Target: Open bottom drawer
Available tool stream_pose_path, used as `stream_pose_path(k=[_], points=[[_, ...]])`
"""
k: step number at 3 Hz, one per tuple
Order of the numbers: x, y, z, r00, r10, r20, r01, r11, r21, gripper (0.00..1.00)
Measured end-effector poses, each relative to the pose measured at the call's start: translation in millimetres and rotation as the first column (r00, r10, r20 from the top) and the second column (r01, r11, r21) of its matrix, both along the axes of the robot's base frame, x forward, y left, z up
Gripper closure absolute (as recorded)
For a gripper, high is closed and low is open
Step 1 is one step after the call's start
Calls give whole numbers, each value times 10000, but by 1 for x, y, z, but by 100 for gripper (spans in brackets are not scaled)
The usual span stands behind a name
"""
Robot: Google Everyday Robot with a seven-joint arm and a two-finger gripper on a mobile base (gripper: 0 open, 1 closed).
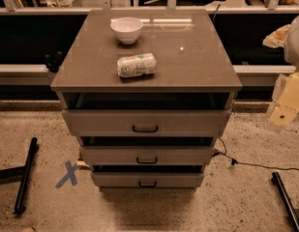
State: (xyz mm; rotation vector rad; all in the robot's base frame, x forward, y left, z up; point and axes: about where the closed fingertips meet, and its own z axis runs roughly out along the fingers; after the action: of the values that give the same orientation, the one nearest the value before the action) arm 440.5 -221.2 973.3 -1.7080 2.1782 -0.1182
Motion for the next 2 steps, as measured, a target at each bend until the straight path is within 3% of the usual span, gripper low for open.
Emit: stream_pose_path(k=[1, 2], points=[[23, -8, -60, 9961, 618, 633, -683, 9920, 1059, 0], [51, -2, -115, 9915, 1121, 665, -1238, 9693, 2125, 0]])
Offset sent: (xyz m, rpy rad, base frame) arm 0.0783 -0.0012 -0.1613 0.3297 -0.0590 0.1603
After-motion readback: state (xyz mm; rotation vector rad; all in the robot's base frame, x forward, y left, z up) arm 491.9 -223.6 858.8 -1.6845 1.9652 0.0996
